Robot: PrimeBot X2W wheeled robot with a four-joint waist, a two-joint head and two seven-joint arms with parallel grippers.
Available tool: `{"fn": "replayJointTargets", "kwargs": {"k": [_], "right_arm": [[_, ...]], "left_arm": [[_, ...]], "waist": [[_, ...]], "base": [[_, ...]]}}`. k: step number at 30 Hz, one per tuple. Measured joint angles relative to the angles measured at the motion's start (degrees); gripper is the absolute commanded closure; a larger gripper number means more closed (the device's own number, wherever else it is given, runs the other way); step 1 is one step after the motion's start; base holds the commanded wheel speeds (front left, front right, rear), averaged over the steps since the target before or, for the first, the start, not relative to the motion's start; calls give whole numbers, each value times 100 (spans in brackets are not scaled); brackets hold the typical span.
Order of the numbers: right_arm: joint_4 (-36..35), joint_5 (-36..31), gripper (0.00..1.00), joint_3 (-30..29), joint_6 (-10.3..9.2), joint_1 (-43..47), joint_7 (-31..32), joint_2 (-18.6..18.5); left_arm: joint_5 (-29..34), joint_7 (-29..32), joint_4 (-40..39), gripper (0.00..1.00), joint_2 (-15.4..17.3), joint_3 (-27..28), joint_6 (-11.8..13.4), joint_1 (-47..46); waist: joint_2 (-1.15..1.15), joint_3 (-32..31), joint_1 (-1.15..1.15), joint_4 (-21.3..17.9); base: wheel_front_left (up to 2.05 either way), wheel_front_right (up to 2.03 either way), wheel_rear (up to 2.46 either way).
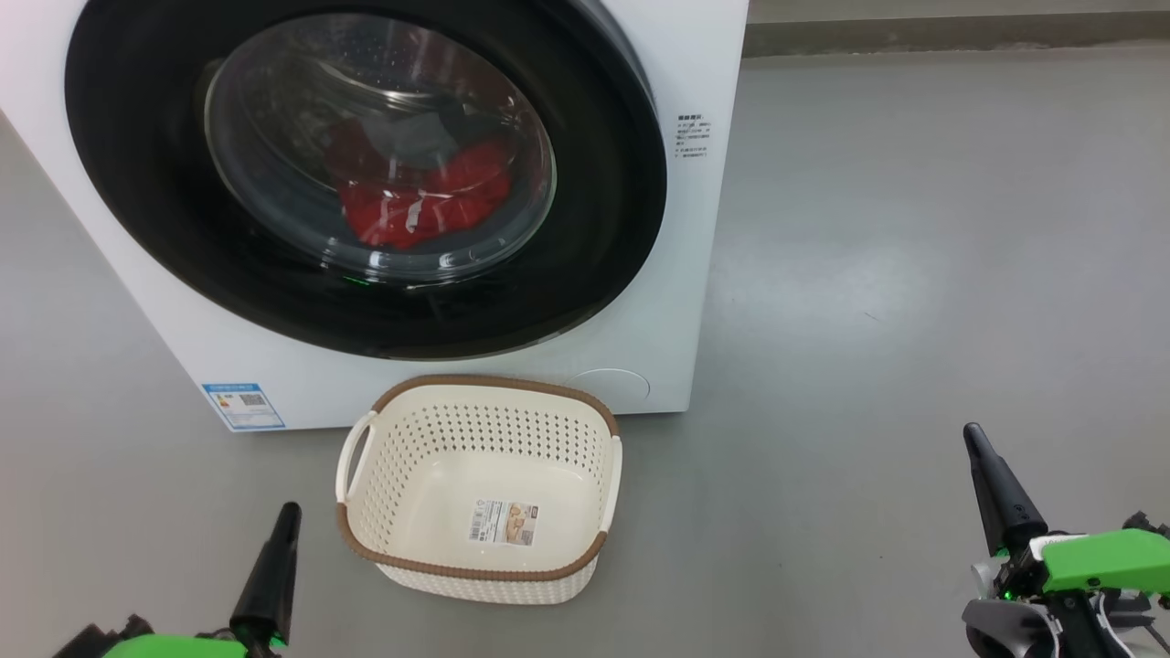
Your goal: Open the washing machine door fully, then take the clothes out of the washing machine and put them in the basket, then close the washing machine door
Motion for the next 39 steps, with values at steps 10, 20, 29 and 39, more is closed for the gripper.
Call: {"fn": "replayJointTargets", "kwargs": {"k": [10,20,29,39], "right_arm": [[431,0,0,75,0,295,-18,165],[464,-129,0,309,0,211,-198,121],[622,-654,0,490,0,-6,-365,64],[727,-1501,0,494,0,-230,-520,66]], "left_arm": [[0,-23,400,0,-81,-134,7,272],[87,-156,459,0,-82,-365,7,97],[431,-341,573,0,8,-650,7,-98],[1281,-536,642,0,9,-713,67,-253]], "waist": [[0,3,1,0],[0,25,1,2],[0,38,1,2],[0,32,1,13]], "base": [[0,0,0],[0,0,0],[0,0,0],[0,0,0]]}}
